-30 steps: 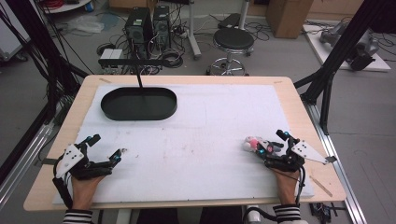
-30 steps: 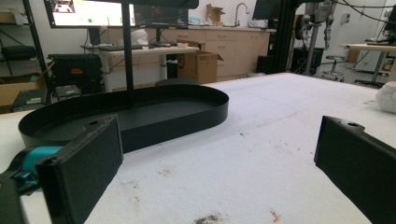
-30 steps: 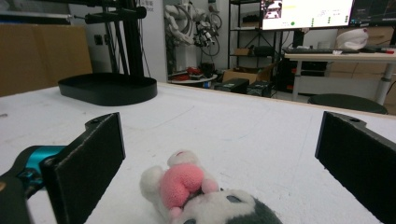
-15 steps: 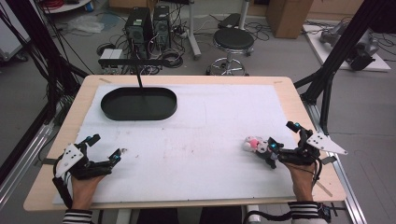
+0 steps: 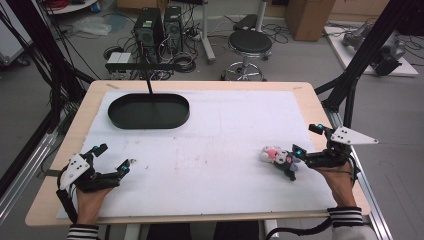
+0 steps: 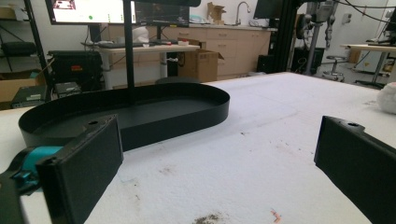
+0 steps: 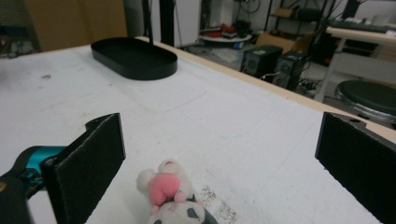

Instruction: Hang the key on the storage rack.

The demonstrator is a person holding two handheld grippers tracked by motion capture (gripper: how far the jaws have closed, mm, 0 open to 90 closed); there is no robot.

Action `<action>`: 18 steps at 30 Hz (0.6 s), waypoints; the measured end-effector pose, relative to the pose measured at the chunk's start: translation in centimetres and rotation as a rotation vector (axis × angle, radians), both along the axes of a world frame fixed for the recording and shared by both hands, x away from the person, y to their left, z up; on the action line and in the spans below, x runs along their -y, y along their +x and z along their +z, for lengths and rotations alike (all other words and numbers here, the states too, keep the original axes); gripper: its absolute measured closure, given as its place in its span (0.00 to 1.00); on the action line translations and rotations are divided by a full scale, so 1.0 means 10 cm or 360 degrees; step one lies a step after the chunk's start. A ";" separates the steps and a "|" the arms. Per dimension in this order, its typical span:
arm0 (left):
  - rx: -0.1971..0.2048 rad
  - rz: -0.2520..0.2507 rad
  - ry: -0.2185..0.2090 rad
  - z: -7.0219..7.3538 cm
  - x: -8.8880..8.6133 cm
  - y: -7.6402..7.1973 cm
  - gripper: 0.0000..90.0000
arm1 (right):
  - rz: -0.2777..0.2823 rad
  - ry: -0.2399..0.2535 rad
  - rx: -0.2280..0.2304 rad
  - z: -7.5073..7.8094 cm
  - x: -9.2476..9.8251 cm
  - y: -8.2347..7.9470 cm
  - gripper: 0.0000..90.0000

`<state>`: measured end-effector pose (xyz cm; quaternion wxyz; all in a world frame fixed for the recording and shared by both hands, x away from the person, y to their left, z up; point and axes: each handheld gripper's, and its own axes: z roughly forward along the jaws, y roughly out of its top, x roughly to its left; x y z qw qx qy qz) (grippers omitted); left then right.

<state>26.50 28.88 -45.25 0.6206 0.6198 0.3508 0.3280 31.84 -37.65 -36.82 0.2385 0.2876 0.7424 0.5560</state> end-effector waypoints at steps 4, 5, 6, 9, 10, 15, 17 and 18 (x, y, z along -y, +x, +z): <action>0.0000 -0.0002 0.0002 0.00 0.00 0.00 0.02 | 0.0104 -0.0113 -0.0053 0.05 -0.02 0.08 0.01; 0.0000 -0.0002 0.0002 0.00 0.00 0.00 0.02 | 0.0121 -0.0131 -0.0060 0.06 -0.01 0.09 0.01; 0.0001 -0.0003 0.0001 0.00 0.00 0.00 0.02 | 0.0138 -0.0144 -0.0074 0.07 -0.01 0.10 0.01; 0.0001 -0.0007 0.0001 0.00 0.00 0.00 0.02 | 0.0167 -0.0175 -0.0086 0.08 -0.01 0.13 0.01; 0.0001 -0.0009 0.0000 0.00 0.00 0.00 0.02 | 0.0179 -0.0187 -0.0089 0.08 0.00 0.14 0.01; -0.0003 -0.0009 0.0000 0.00 0.00 0.00 0.02 | 0.0249 -0.0270 -0.0156 0.09 -0.01 0.19 0.01; -0.0001 -0.0010 0.0003 0.00 0.00 0.00 0.02 | 0.0274 -0.0315 -0.0194 0.08 -0.02 0.22 0.01; -0.0002 -0.0010 0.0004 0.00 0.00 0.00 0.02 | 0.0296 -0.0365 -0.0228 0.08 -0.04 0.24 0.01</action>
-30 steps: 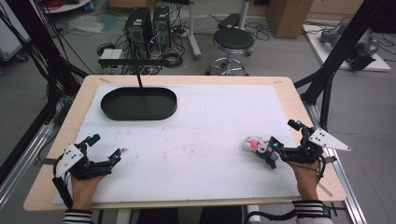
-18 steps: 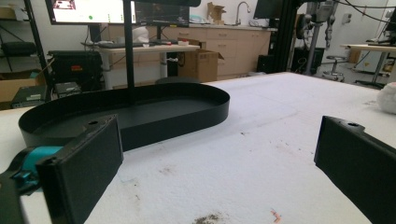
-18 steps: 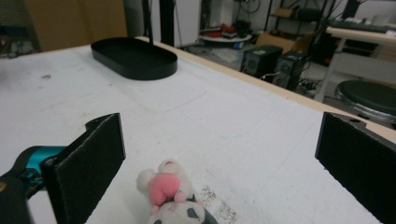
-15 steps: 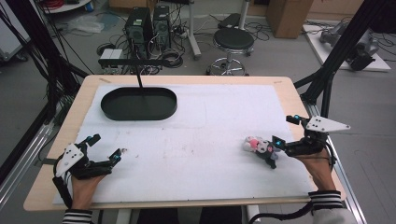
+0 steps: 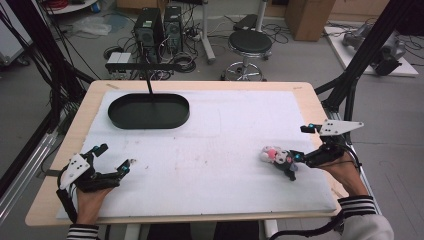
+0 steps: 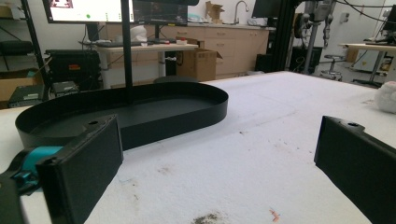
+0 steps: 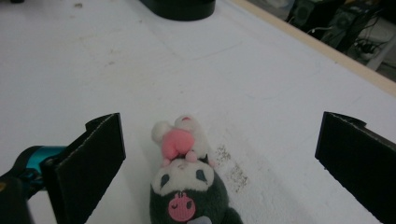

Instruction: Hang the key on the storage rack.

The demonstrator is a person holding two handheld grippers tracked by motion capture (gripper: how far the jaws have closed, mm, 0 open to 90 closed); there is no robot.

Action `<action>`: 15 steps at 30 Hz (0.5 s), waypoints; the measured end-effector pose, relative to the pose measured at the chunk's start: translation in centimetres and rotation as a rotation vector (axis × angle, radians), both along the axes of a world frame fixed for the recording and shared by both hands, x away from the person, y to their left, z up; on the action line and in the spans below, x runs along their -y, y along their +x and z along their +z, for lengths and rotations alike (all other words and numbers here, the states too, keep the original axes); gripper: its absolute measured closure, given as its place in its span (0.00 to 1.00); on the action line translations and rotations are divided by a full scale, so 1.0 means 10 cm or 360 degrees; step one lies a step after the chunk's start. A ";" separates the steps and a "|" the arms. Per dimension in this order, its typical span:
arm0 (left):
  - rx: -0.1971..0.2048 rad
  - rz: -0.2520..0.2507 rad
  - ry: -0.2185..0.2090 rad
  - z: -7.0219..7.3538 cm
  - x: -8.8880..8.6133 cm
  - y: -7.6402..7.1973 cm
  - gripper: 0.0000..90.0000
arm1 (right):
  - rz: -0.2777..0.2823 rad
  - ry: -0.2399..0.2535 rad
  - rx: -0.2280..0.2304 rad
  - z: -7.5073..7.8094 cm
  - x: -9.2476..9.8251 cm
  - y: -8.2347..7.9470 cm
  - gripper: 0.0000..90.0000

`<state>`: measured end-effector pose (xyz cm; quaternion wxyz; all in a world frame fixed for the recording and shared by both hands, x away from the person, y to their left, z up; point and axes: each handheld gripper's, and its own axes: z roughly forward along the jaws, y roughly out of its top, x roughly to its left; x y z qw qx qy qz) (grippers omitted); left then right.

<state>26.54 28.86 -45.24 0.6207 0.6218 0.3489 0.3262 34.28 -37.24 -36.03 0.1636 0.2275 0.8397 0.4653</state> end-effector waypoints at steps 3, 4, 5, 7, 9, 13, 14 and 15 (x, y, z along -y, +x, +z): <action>0.0000 0.0000 0.0000 0.00 0.00 0.00 0.02 | 0.0027 -0.0040 -0.0023 -0.01 -0.03 0.02 0.01; -0.0002 -0.0002 0.0001 0.00 0.00 0.00 0.02 | 0.0051 -0.0071 -0.0054 -0.03 -0.05 0.04 0.01; -0.0002 -0.0002 0.0001 0.00 0.00 0.00 0.02 | 0.0051 -0.0071 -0.0054 -0.03 -0.05 0.04 0.01; -0.0003 -0.0004 0.0001 0.00 0.00 0.00 0.02 | 0.0073 -0.0147 -0.0084 -0.06 -0.09 0.07 0.01; -0.0005 -0.0007 0.0001 0.00 0.00 0.00 0.02 | 0.0081 -0.0171 -0.0097 -0.08 -0.11 0.08 0.01; -0.0004 -0.0010 0.0005 0.00 0.00 0.00 0.02 | 0.0096 -0.0246 -0.0135 -0.13 -0.16 0.11 0.01; -0.0005 -0.0012 0.0007 0.00 0.00 0.00 0.02 | 0.0110 -0.0287 -0.0158 -0.15 -0.18 0.12 0.01; -0.0005 -0.0011 0.0006 0.00 0.00 0.00 0.02 | 0.0112 -0.0307 -0.0171 -0.17 -0.19 0.12 0.01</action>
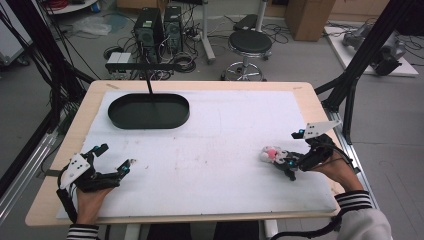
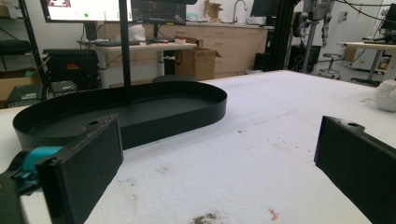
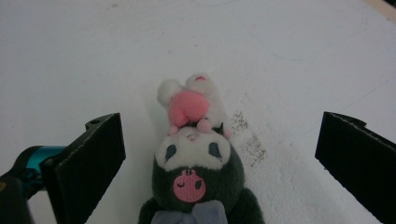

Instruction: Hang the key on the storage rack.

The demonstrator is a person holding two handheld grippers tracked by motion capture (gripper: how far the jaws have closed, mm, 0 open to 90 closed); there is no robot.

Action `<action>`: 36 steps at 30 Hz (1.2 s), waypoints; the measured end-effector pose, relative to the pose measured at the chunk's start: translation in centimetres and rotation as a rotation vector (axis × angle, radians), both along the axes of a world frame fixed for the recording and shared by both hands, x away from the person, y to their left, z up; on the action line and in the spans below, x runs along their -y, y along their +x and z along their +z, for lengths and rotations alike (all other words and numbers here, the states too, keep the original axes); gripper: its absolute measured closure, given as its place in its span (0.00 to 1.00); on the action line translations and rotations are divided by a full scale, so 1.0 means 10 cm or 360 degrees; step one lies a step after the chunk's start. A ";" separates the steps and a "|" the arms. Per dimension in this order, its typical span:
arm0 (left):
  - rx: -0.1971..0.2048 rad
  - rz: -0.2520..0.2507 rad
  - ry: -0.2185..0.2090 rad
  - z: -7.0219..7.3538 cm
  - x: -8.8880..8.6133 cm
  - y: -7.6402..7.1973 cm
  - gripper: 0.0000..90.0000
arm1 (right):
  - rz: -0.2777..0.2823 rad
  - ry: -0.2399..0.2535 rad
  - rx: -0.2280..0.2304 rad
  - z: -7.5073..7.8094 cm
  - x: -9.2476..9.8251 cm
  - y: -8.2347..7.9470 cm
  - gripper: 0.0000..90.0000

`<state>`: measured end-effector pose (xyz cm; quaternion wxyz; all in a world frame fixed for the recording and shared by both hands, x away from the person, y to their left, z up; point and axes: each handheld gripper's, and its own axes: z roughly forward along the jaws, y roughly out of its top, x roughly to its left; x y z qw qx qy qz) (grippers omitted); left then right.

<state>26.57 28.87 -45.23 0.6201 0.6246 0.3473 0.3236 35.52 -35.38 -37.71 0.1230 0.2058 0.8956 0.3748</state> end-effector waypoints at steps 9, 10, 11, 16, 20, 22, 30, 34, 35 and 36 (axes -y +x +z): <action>-0.0001 -0.0002 -0.0004 0.00 0.00 0.00 0.02 | 0.0028 -0.0149 -0.0058 -0.08 -0.07 0.03 0.01; -0.0001 -0.0003 -0.0004 0.00 0.00 0.00 0.02 | 0.0030 -0.0158 -0.0059 -0.09 -0.07 0.03 0.01; -0.0002 -0.0004 -0.0003 0.00 0.00 0.00 0.02 | 0.0038 -0.0170 -0.0065 -0.10 -0.08 0.03 0.01; 0.0001 -0.0006 -0.0002 0.00 0.00 0.00 0.02 | 0.0049 -0.0225 -0.0104 -0.14 -0.11 0.05 0.01; -0.0002 -0.0005 -0.0005 0.00 0.00 0.00 0.02 | 0.0062 -0.0262 -0.0143 -0.19 -0.15 0.05 0.01; -0.0003 -0.0006 -0.0006 0.00 0.00 0.00 0.02 | 0.0063 -0.0266 -0.0156 -0.21 -0.16 0.05 0.01; -0.0006 -0.0007 -0.0005 0.00 0.00 0.00 0.02 | 0.0049 -0.0343 -0.0205 -0.27 -0.22 0.08 0.01; -0.0007 -0.0008 -0.0003 0.00 0.00 0.00 0.02 | 0.0044 -0.0347 -0.0228 -0.28 -0.22 0.08 0.01; -0.0008 -0.0006 -0.0003 0.00 0.00 0.00 0.02 | 0.0049 -0.0355 -0.0239 -0.29 -0.23 0.08 0.01; -0.0007 -0.0007 -0.0002 0.00 0.00 0.01 0.02 | 0.0049 -0.0357 -0.0243 -0.29 -0.24 0.08 0.01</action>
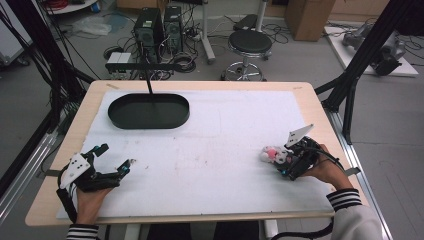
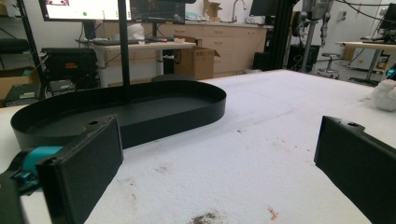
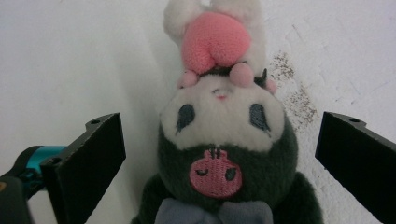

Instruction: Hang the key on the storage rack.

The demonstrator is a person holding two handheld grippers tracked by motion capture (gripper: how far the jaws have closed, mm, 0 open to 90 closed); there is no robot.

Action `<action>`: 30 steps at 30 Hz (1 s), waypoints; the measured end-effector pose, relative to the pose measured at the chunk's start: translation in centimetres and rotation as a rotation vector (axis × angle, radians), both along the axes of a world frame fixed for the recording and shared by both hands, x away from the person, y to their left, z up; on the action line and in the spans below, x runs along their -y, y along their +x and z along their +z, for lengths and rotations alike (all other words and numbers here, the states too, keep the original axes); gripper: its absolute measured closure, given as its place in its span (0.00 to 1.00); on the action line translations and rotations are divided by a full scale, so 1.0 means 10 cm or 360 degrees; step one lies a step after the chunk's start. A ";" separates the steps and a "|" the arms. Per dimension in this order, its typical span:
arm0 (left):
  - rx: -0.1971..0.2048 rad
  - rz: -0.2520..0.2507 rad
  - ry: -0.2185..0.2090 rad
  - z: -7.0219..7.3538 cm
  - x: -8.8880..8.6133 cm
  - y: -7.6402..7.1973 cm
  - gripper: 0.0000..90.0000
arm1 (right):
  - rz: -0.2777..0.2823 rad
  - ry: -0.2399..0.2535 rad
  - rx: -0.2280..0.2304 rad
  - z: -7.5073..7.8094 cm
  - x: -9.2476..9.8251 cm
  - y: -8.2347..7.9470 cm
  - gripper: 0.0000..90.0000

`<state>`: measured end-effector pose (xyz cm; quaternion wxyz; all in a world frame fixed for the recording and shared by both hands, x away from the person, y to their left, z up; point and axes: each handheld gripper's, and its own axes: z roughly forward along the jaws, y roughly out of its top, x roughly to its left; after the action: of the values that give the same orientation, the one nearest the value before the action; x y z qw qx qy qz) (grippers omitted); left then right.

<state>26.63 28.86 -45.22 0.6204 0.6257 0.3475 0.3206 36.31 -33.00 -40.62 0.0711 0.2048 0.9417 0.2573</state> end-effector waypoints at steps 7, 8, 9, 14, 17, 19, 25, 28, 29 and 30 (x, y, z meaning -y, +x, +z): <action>-0.0003 0.0001 0.0001 0.00 0.00 0.00 0.02 | 0.0057 -0.0081 -0.0002 -0.04 -0.04 0.00 0.07; -0.0004 0.0001 0.0001 0.00 0.00 0.00 0.02 | 0.0073 -0.0093 0.0006 -0.04 -0.04 0.00 0.10; -0.0005 0.0003 0.0002 0.00 0.00 0.00 0.02 | 0.0074 -0.0108 0.0010 -0.04 -0.05 0.00 0.17; -0.0005 0.0003 0.0003 0.00 0.00 0.00 0.02 | 0.0049 -0.0116 -0.0008 -0.02 -0.03 0.03 0.42; -0.0006 0.0003 0.0007 0.00 0.00 0.00 0.02 | 0.0056 -0.0126 0.0008 -0.02 -0.03 0.03 0.45; -0.0006 0.0002 0.0008 0.00 0.00 0.00 0.02 | 0.0057 -0.0121 0.0002 -0.01 -0.03 0.03 0.46; -0.0018 0.0003 0.0014 0.01 0.00 0.01 0.02 | 0.0050 -0.0106 -0.0003 0.00 -0.03 0.04 0.47; -0.0045 0.0011 0.0027 0.01 0.02 0.03 0.02 | 0.0047 -0.0067 0.0007 0.03 -0.03 0.03 0.47; -0.0044 0.0003 0.0026 0.01 0.02 0.03 0.02 | 0.0043 -0.0050 0.0013 0.05 -0.03 0.03 0.47; -0.0042 -0.0006 0.0014 0.01 0.02 0.04 0.02 | 0.0036 -0.0035 0.0017 0.07 -0.03 0.03 0.47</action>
<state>27.02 28.69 -45.08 0.6137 0.6333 0.3529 0.3126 36.60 -32.69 -39.97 0.0756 0.1921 0.9463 0.2489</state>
